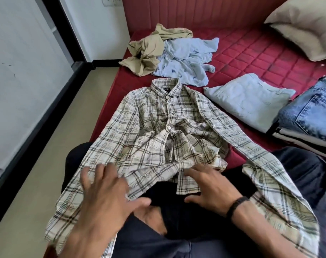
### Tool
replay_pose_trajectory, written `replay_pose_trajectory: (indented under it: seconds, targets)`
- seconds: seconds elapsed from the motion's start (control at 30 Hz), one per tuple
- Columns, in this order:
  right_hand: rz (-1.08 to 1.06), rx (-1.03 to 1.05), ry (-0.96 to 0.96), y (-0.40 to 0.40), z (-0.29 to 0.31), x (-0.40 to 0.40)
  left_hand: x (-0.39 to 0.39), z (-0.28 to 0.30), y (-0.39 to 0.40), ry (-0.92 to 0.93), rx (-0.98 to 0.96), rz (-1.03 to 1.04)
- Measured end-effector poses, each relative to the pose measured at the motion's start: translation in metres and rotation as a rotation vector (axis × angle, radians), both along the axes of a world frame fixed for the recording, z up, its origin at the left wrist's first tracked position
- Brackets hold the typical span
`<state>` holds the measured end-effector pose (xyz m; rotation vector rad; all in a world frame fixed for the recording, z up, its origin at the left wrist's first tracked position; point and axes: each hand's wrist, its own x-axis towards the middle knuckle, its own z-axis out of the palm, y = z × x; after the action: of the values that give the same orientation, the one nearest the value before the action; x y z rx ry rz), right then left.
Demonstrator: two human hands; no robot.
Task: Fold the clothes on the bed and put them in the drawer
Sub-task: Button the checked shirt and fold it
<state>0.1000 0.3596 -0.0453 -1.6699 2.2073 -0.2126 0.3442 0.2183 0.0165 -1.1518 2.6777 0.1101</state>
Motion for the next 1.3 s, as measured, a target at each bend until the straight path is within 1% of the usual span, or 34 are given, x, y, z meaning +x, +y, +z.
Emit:
replay_pose_trajectory:
  seconds: [0.07, 0.13, 0.2, 0.3, 0.47, 0.6, 0.63, 0.67, 0.73, 0.77, 0.8, 0.87, 0.9, 0.97, 1.0, 1.03, 1.07, 1.1, 1.17, 1.2, 1.23, 1.3]
  targets:
    - [-0.002, 0.035, 0.091, -0.013, -0.009, 0.007, -0.022, -0.007, 0.007, 0.165, -0.124, -0.045]
    - [-0.035, 0.056, 0.108, -0.021, -0.01, 0.006, -0.046, -0.02, 0.012, 0.222, -0.104, -0.103]
    - [-0.042, 0.094, 0.074, -0.024, -0.01, 0.003, -0.063, -0.033, 0.012, 0.226, -0.025, -0.126]
    - [-0.049, 0.092, -0.053, -0.02, -0.018, 0.0, -0.065, -0.043, 0.001, 0.357, 0.037, -0.104]
    - [-0.069, 0.085, -0.199, -0.016, -0.019, -0.018, -0.045, -0.021, -0.008, 0.51, 0.259, -0.064]
    - [-0.073, -0.01, -0.297, -0.007, 0.011, -0.023, -0.028, 0.011, -0.006, 0.596, 0.491, -0.075]
    - [-0.059, -0.031, -0.301, -0.001, 0.024, -0.022, -0.023, 0.02, -0.006, 0.569, 0.571, -0.086]
    - [-0.038, -0.039, -0.303, 0.006, 0.038, -0.02, -0.018, 0.026, -0.006, 0.505, 0.642, -0.101]
    - [0.005, -0.015, -0.334, 0.022, 0.063, -0.016, -0.012, 0.032, -0.004, 0.311, 0.756, -0.128]
    - [0.029, 0.015, -0.356, 0.028, 0.072, -0.014, -0.01, 0.031, -0.002, 0.211, 0.772, -0.142]
    - [0.058, 0.056, -0.365, 0.031, 0.077, -0.011, -0.01, 0.03, -0.001, 0.109, 0.744, -0.155]
    - [0.117, 0.174, -0.335, 0.03, 0.075, -0.006, -0.017, 0.025, 0.0, -0.094, 0.666, -0.16]
    - [0.134, 0.237, -0.318, 0.028, 0.072, -0.004, -0.021, 0.024, -0.001, -0.164, 0.662, -0.145]
    - [0.146, 0.339, -0.279, 0.023, 0.065, 0.001, -0.03, 0.03, -0.004, -0.215, 0.683, -0.144]
    - [0.137, 0.376, -0.247, 0.019, 0.063, 0.003, -0.037, 0.034, -0.005, -0.202, 0.688, -0.16]
    - [0.115, 0.389, -0.211, 0.015, 0.062, 0.004, -0.046, 0.037, -0.005, -0.142, 0.691, -0.166]
    - [0.071, 0.373, -0.181, 0.009, 0.06, 0.004, -0.059, 0.038, -0.005, -0.016, 0.686, -0.158]
    - [0.005, 0.318, -0.161, 0.001, 0.059, 0.005, -0.075, 0.036, -0.004, 0.159, 0.659, -0.153]
    - [-0.156, 0.124, -0.132, -0.024, 0.052, 0.004, -0.112, 0.021, -0.003, 0.501, 0.507, -0.157]
    - [-0.239, 0.038, -0.114, -0.039, 0.046, 0.003, -0.131, 0.01, -0.005, 0.589, 0.411, -0.151]
    - [-0.306, -0.003, -0.104, -0.054, 0.037, 0.003, -0.145, -0.005, -0.006, 0.614, 0.328, -0.129]
    - [-0.396, -0.015, -0.085, -0.078, 0.016, 0.004, -0.162, -0.036, -0.015, 0.557, 0.24, -0.016]
